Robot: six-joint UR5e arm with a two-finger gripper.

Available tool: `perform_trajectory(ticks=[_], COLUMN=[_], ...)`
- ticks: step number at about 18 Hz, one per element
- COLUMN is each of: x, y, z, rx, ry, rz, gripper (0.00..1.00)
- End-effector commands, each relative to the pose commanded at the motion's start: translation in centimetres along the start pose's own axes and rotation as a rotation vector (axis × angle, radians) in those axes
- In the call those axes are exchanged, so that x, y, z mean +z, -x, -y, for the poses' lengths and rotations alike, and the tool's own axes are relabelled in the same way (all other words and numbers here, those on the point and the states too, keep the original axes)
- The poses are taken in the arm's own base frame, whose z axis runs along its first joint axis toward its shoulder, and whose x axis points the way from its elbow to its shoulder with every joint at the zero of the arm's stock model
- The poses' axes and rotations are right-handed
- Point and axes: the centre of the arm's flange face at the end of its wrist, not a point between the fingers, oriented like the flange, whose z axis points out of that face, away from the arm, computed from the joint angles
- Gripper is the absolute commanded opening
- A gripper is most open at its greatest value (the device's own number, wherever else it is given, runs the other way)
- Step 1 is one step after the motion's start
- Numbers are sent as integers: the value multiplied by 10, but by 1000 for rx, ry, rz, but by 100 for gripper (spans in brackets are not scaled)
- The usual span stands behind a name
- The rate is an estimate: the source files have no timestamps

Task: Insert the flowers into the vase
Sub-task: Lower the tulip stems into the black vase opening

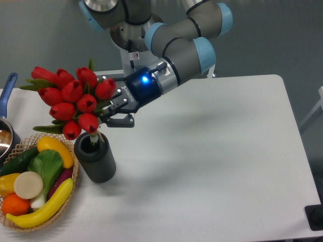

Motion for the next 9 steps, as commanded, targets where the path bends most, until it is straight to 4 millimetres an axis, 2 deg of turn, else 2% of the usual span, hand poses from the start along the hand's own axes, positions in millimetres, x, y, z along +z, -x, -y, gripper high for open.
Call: perform_trajectory(ticks=[6, 9], x=[4, 5], y=[5, 1], z=[-34, -50], rx=[40, 36], ry=[7, 10], rz=[-7, -7], gripper=[23, 23])
